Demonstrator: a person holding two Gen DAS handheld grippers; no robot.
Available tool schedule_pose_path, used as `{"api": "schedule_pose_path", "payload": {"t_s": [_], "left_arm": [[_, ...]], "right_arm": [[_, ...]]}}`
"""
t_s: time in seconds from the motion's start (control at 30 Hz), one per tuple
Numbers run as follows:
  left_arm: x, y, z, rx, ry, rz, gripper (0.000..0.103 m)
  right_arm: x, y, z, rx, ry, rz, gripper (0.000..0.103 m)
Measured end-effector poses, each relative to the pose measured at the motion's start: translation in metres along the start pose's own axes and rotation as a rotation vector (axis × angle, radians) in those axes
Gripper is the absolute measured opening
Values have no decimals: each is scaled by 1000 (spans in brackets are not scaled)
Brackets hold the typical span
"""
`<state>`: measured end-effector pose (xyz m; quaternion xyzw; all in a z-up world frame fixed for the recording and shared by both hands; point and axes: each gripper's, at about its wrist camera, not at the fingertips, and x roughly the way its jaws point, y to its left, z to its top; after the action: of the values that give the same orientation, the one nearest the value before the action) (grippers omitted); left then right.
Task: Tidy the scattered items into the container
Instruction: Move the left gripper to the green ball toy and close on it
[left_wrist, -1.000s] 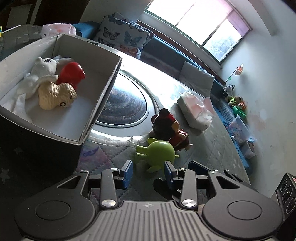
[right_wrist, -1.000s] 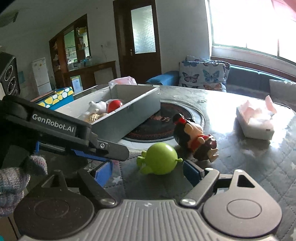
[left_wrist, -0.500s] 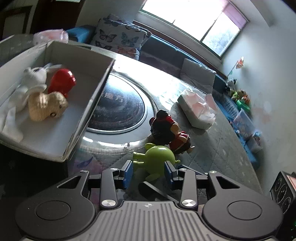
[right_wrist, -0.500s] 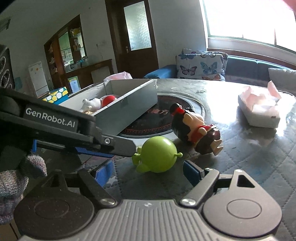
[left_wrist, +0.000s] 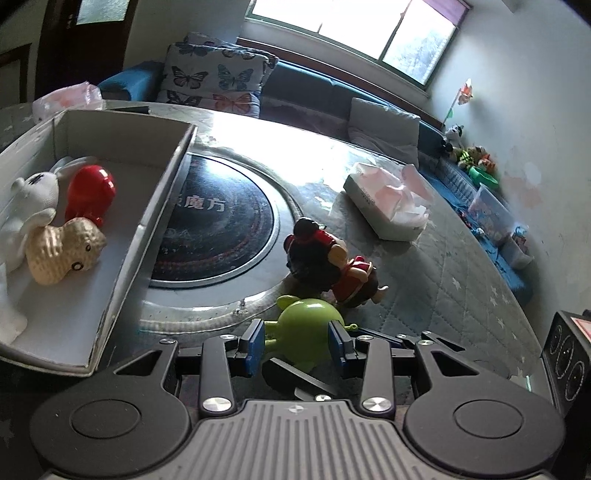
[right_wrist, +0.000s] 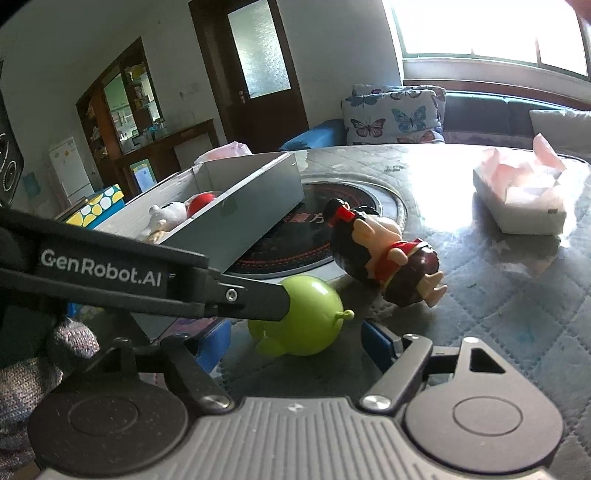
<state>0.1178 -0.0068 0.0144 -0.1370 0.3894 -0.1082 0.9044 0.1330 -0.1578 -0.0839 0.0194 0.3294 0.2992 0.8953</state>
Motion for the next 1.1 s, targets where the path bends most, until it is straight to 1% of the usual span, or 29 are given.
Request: {"api": "schedule_pose_path", "payload": {"t_s": [0.1,0.3,0.37,0.43,0.63,0.73,0.97,1.1], "left_arm": [[3,-2,2,21,4,-4,40],[9,-5,4,42,17,-21,40],[10,-6,5,49,24,-29,40],[11,-6,5,50,26,-32,40],[12,-3,6,38,27,-41,40],[12,0,6,22,31,-51,40],[4,4,12,26,-1,-52,40],[6,7,14,17,0,-55,40]], "right_arm": [[1,-1,1,-1,1,2,76],[3,-1,3,-3,4,7,75],[4,-2,3,-4,5,9,73],[5,-2,4,-4,7,13,68],[8,0,5,-8,8,19,64],[10,-1,5,-11,11,20,64],[12,0,6,-22,8,24,64],[15,1,8,-25,13,27,65]]}}
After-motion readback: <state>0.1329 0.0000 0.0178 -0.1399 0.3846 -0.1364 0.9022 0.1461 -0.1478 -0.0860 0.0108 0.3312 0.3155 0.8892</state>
